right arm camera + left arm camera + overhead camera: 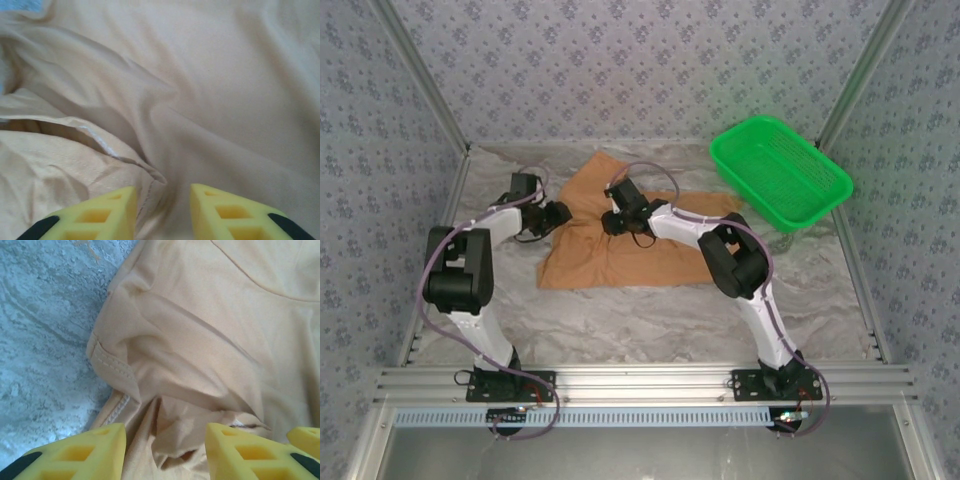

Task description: Fold the inside-out t-shirt

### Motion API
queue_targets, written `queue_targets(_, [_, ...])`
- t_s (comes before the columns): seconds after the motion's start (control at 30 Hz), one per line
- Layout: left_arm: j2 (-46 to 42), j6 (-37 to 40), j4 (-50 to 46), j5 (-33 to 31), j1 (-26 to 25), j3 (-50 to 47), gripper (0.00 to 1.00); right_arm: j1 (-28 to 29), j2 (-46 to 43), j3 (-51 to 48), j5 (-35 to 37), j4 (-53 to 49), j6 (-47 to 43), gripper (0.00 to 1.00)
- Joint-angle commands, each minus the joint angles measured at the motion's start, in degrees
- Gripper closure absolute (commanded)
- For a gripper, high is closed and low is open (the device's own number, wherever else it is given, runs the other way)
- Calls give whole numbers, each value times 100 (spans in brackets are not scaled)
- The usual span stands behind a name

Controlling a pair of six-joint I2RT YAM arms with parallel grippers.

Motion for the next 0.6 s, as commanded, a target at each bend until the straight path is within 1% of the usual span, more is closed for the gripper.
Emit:
queue_targets(0.0, [-455, -212, 221, 270, -8, -394, 54, -15, -483, -292, -526, 412, 63, 62])
queue_targets(0.13, [-1069, -331, 290, 352, -17, -1026, 53, 61, -996, -945, -702, 505, 20, 60])
queue_targets(0.23, [-1492, -288, 218, 351, -117, -1478, 52, 111, -1462, -1647, -811, 479, 114, 60])
queue_targets(0.33, [-1599, -173, 20, 427, -273, -1780, 52, 114, -1819, -2205, -890, 267, 177, 59])
queue_targets(0.43, [-1657, -83, -171, 414, -317, -2047, 52, 92, -2057, -2592, -835, 71, 178, 59])
queue_targets(0.57, [-1925, 5, -459, 154, -316, -2512, 52, 67, -2198, -3021, -889, -100, 160, 59])
